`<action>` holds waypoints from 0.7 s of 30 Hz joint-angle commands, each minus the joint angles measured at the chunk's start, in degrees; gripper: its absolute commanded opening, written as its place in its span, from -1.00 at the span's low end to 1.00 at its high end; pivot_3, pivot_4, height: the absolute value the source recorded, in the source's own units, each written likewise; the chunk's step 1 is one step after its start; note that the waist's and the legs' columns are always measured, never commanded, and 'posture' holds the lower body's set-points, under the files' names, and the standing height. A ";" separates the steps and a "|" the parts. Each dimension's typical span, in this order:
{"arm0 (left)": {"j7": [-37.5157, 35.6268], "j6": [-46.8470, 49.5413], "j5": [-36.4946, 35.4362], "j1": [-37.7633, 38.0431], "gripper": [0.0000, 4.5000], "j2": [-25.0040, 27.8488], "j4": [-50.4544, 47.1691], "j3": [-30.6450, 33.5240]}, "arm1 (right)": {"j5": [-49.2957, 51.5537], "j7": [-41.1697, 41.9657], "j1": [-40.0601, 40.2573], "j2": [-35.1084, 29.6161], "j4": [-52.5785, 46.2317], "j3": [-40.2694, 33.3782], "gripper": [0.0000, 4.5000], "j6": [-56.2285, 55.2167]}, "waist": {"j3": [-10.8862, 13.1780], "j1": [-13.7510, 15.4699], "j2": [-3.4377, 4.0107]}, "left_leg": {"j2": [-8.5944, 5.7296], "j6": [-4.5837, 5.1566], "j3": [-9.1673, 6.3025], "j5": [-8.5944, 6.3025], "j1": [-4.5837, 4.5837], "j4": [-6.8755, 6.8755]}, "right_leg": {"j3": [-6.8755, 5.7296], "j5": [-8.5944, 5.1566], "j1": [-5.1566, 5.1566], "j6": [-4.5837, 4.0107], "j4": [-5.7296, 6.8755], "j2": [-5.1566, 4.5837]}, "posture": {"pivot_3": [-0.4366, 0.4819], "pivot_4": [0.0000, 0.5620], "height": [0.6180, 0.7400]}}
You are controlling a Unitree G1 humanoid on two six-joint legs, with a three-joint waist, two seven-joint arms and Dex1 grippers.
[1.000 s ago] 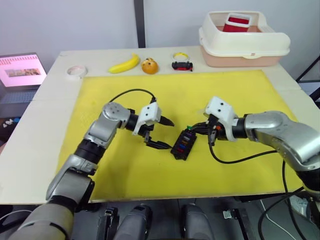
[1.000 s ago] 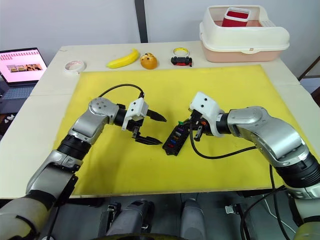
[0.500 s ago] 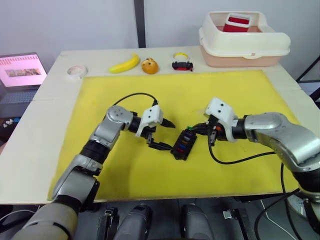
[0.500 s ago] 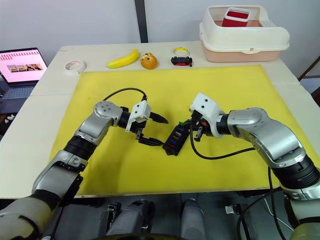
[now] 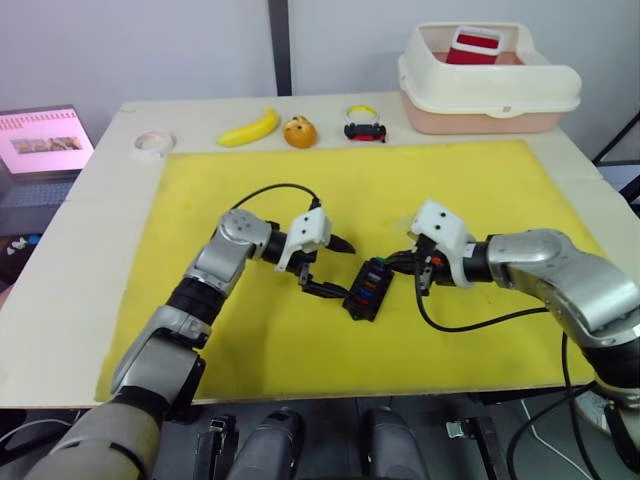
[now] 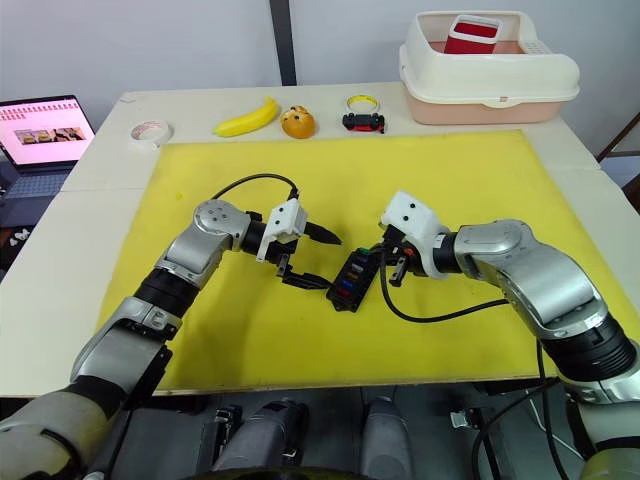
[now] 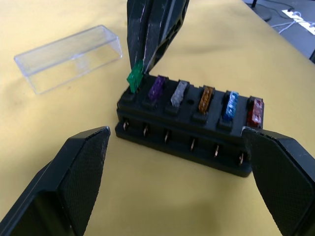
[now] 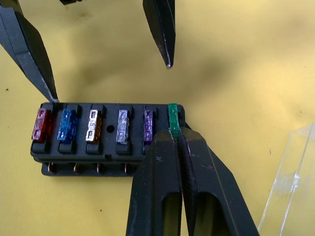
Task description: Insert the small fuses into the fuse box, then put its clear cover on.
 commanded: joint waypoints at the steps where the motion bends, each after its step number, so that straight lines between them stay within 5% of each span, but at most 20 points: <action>1: -0.05 -0.05 0.24 -1.15 0.99 -0.01 -1.27 0.69 | -0.82 0.35 -0.70 0.30 -0.39 -2.43 -1.00 -0.57 | 0.00 -0.03 0.00 | 0.00 0.00 0.00 0.00 0.00 0.00 | 0.00 0.00 0.00 0.00 0.00 0.00 | -0.05 -0.47 1.00; 21: 0.31 0.59 0.88 -0.74 0.99 0.71 -2.88 0.72 | -4.04 2.52 0.45 1.94 1.49 -0.61 -1.00 -1.31 | 0.00 -0.05 0.00 | 0.00 0.00 0.00 0.00 0.00 0.00 | 0.00 0.00 0.00 0.00 0.01 0.00 | -0.05 -0.47 1.00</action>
